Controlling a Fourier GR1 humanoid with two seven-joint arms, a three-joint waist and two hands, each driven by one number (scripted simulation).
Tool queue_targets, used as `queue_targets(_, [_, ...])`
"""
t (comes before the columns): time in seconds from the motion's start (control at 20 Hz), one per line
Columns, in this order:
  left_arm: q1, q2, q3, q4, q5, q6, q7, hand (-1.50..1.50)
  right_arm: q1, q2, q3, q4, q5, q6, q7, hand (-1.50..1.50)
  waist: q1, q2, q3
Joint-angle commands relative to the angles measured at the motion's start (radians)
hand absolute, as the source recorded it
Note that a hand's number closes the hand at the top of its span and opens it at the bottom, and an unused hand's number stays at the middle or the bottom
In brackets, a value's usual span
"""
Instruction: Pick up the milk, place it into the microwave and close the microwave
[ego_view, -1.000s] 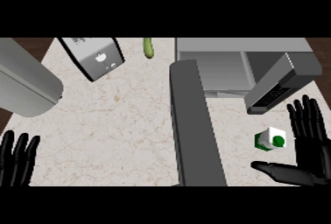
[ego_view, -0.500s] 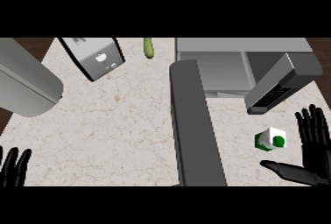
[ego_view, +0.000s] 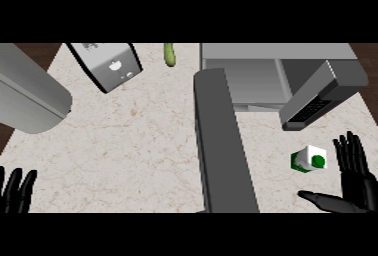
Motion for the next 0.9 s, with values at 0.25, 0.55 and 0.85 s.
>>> queue_targets(0.25, [0.116, -0.005, -0.096, -0.056, -0.045, 0.004, -0.054, -1.5, -0.144, -0.064, -0.04, 0.296, 0.038, 0.015, -0.163, -1.5, 0.009, 0.0, 0.0])
queue_targets(0.55, [0.082, 0.02, 0.005, -0.033, 0.03, -0.038, -0.036, -1.5, -0.15, -0.032, -0.031, 0.358, 0.068, -0.06, -0.216, -1.5, 0.004, 0.0, 0.0])
queue_targets(0.85, [0.004, -0.005, -0.019, 0.033, -0.008, -0.003, -0.043, -1.5, -0.292, -0.099, -0.095, 0.636, 0.115, -0.189, -0.291, -1.5, 0.007, 0.003, 0.001])
